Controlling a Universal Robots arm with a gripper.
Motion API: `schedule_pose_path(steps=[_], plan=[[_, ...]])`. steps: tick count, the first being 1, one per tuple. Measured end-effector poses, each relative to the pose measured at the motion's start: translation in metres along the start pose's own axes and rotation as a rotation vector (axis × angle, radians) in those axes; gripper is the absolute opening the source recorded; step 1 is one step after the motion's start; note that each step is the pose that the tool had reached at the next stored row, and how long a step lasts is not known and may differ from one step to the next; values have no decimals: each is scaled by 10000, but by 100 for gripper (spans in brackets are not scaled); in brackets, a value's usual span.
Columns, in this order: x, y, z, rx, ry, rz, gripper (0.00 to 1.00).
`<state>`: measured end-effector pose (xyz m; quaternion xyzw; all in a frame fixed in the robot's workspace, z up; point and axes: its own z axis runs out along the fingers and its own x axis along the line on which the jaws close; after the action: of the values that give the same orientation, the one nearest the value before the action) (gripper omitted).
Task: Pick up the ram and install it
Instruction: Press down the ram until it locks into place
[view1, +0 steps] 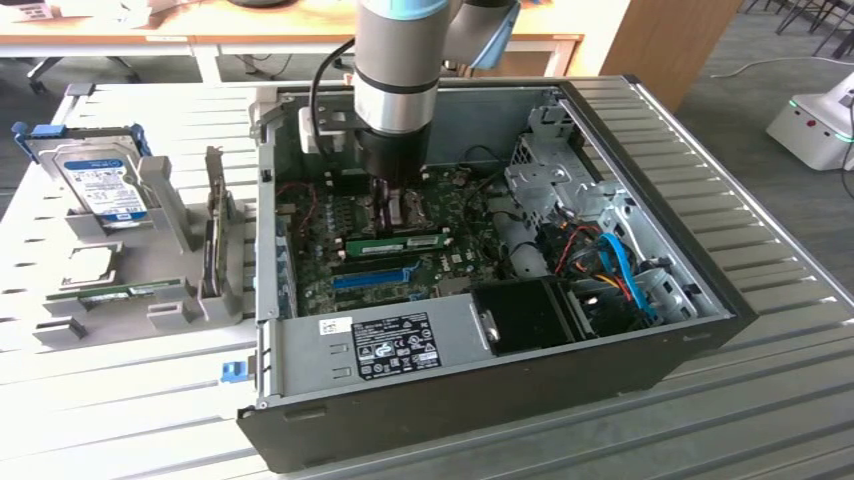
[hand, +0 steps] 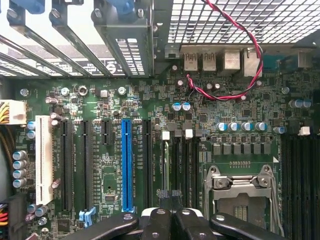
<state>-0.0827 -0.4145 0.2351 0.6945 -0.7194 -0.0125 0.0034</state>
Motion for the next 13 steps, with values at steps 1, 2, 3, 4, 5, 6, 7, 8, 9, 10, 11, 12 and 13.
schedule_pose_path(steps=[1,2,3,4,5,6,7,8,9,10,11,12,13], plan=[[0,0,5,1,-3,0,11],[0,0,9,1,-2,0,11],[0,0,13,0,1,1,11],[0,0,17,0,1,0,11],[0,-1,22,0,1,0,11],[0,-1,28,0,0,0,11],[0,-1,36,0,1,0,11],[1,-1,44,0,1,0,11],[1,-1,52,0,0,0,11],[1,-1,59,0,1,0,11],[1,-1,59,-1,2,0,11],[1,-1,59,-1,2,0,11],[1,-1,59,-1,2,1,11]])
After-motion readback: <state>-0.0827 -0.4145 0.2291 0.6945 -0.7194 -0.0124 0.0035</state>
